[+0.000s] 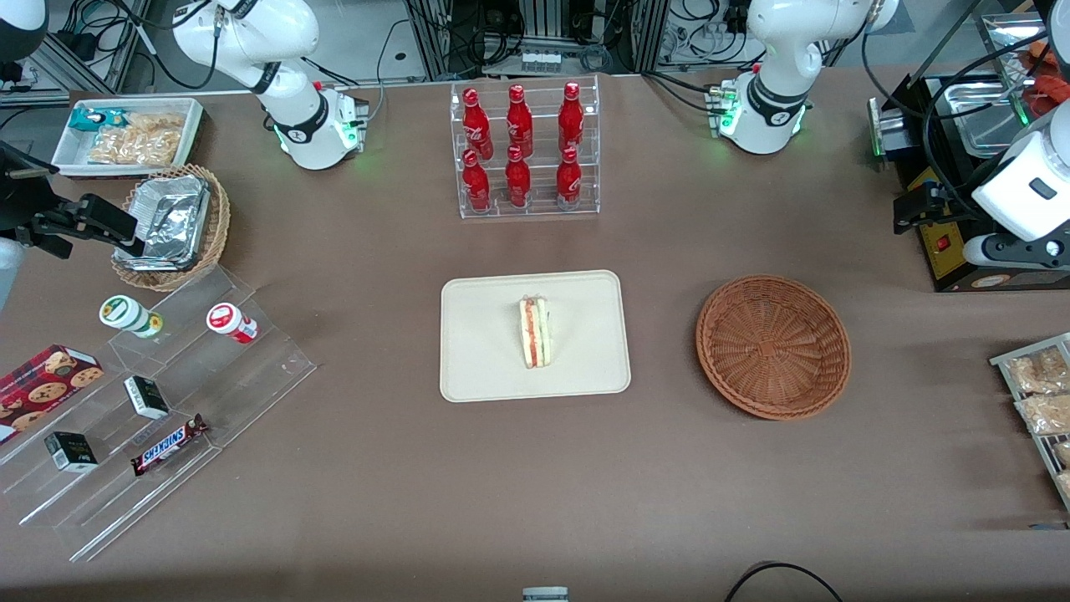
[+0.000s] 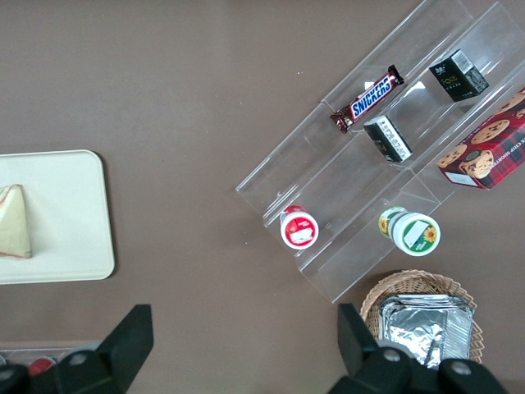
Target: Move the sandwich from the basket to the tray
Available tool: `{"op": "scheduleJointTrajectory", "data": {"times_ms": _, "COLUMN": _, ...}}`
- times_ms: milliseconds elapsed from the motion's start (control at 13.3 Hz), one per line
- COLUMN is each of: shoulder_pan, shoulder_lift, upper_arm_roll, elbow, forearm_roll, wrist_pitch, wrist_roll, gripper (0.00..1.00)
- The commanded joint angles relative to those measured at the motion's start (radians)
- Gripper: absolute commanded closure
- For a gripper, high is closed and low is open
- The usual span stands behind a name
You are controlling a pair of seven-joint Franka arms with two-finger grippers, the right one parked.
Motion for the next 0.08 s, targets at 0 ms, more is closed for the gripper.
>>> {"op": "scheduleJointTrajectory", "data": {"times_ms": 0, "shoulder_pan": 0.001, "shoulder_lift": 0.023, "upper_arm_roll": 0.033, "elbow": 0.04, "forearm_roll": -0.045, "wrist_pitch": -0.029, "wrist_roll": 0.007, "gripper": 0.0}}
